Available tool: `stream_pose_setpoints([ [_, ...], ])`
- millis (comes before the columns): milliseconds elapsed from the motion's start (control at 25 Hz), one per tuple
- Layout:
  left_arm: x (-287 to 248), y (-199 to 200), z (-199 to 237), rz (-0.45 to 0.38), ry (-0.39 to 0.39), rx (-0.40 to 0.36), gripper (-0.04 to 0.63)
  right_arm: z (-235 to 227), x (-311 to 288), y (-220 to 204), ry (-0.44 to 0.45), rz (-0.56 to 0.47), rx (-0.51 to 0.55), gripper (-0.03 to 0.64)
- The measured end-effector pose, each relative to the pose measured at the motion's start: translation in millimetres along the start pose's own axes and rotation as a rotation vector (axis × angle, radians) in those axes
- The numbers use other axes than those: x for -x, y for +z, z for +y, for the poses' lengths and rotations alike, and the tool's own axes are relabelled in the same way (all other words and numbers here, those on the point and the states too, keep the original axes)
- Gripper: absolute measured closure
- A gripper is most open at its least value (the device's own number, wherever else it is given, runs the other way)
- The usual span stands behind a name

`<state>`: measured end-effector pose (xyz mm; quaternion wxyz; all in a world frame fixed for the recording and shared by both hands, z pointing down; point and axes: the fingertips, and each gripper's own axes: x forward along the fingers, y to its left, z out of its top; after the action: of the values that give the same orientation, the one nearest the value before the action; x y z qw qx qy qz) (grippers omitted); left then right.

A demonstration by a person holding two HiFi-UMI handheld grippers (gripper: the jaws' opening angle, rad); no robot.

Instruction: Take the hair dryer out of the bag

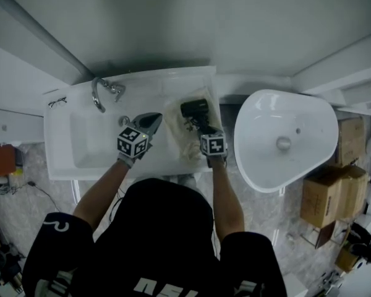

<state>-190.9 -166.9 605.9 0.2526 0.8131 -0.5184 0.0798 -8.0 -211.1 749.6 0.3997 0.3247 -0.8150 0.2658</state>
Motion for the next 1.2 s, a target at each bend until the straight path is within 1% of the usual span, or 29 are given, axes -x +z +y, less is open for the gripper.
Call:
stream_pose_setpoints([
  [200, -1, -2, 0, 0.017, -0.003, 0.003, 0.597, 6, -4, -7, -0.019, -0.001, -0.001, 0.433],
  [320, -2, -1, -3, 0.018, -0.008, 0.002, 0.597, 5, -2, -6, -0.023, -0.015, -0.026, 0.430],
  [400, -1, 0, -5, 0.014, -0.010, -0.001, 0.597, 0, 2, -2, -0.027, -0.044, -0.037, 0.434],
  [520, 0, 2, -10, 0.007, -0.009, -0.003, 0.597, -4, 16, 7, -0.033, -0.085, -0.026, 0.439],
  [680, 1, 6, -20, -0.006, -0.016, -0.003, 0.597, -6, 45, 28, -0.021, -0.172, -0.042, 0.448],
  [840, -1, 18, -32, -0.034, -0.023, -0.020, 0.597, -11, 85, 59, -0.014, -0.292, -0.038, 0.497],
  [880, -2, 22, -36, -0.041, -0.025, -0.026, 0.597, -11, 97, 67, -0.007, -0.325, -0.037, 0.518],
  [960, -5, 29, -44, -0.054, -0.030, -0.035, 0.597, -11, 120, 82, 0.013, -0.391, -0.045, 0.584],
  [1000, -6, 32, -48, -0.059, -0.032, -0.039, 0.597, -11, 131, 88, 0.023, -0.420, -0.050, 0.606],
  [1080, -9, 38, -55, -0.068, -0.038, -0.049, 0.597, -12, 150, 97, 0.035, -0.467, -0.051, 0.618],
  [1200, -15, 51, -68, -0.086, -0.048, -0.070, 0.597, -13, 174, 103, 0.047, -0.506, -0.034, 0.620],
])
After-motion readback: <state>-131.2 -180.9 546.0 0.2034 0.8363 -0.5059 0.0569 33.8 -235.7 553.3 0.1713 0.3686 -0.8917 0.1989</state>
